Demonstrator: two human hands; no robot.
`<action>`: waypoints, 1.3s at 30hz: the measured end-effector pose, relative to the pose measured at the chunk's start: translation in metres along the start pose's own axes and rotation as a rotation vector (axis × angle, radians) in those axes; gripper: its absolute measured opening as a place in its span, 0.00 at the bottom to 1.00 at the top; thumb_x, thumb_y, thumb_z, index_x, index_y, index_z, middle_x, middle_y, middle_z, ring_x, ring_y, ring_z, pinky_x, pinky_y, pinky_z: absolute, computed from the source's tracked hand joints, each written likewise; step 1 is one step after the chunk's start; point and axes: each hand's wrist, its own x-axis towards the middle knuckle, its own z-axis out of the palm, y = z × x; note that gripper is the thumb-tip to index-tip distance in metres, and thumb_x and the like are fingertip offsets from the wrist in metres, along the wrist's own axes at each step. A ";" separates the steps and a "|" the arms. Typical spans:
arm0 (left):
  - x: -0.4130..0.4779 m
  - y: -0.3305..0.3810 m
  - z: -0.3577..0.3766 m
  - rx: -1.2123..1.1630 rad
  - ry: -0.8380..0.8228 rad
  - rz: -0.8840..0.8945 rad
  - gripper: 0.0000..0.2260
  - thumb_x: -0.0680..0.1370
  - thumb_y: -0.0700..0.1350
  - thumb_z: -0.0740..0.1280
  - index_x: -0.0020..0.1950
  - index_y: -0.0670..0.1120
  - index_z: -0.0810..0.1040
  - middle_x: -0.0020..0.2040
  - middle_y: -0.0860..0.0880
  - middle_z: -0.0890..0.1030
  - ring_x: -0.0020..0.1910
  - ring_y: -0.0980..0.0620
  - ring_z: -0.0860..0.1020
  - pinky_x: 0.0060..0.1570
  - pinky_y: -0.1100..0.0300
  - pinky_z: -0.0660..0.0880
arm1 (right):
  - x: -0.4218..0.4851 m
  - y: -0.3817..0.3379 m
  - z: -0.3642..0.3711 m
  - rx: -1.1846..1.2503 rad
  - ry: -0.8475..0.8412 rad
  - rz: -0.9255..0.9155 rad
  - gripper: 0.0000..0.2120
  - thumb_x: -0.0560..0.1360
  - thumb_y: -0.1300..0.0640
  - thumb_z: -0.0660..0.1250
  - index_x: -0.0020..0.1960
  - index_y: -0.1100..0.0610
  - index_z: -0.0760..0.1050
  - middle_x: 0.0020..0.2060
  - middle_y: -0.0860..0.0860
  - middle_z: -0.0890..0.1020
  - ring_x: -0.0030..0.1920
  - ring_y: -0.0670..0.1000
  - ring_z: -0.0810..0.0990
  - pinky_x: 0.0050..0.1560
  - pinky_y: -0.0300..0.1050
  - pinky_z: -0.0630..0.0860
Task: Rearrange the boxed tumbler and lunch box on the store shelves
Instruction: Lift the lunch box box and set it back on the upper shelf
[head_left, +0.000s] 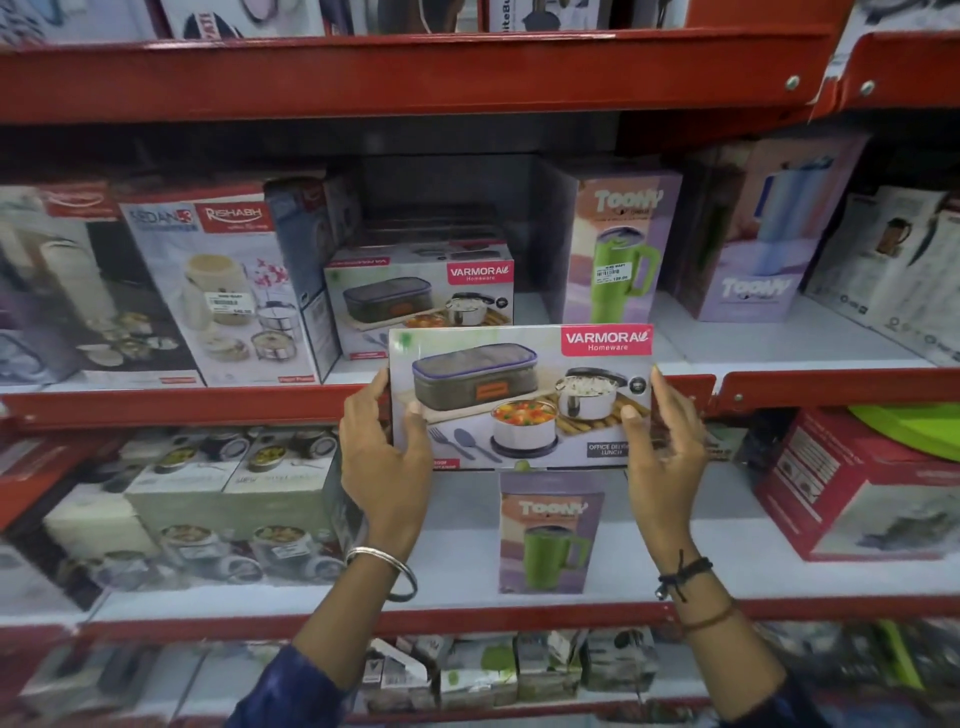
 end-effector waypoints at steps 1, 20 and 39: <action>0.000 -0.001 -0.002 -0.004 -0.002 -0.005 0.18 0.76 0.47 0.63 0.66 0.48 0.71 0.58 0.48 0.76 0.57 0.49 0.73 0.49 0.59 0.69 | -0.002 -0.002 0.001 -0.004 0.001 -0.007 0.21 0.74 0.57 0.64 0.67 0.49 0.68 0.59 0.51 0.75 0.63 0.55 0.73 0.65 0.39 0.69; 0.090 -0.047 -0.002 0.112 -0.274 0.154 0.31 0.80 0.47 0.59 0.77 0.50 0.43 0.78 0.42 0.41 0.74 0.53 0.39 0.72 0.53 0.43 | 0.042 -0.003 0.109 -0.116 -0.209 -0.117 0.27 0.76 0.59 0.65 0.72 0.47 0.61 0.68 0.51 0.71 0.66 0.58 0.72 0.64 0.62 0.73; 0.100 -0.096 0.012 0.578 -0.417 0.275 0.34 0.79 0.61 0.48 0.76 0.43 0.40 0.75 0.41 0.33 0.75 0.42 0.37 0.74 0.45 0.46 | 0.063 0.019 0.130 -0.558 -0.428 -0.373 0.39 0.75 0.59 0.66 0.77 0.52 0.45 0.78 0.48 0.51 0.77 0.50 0.52 0.71 0.45 0.52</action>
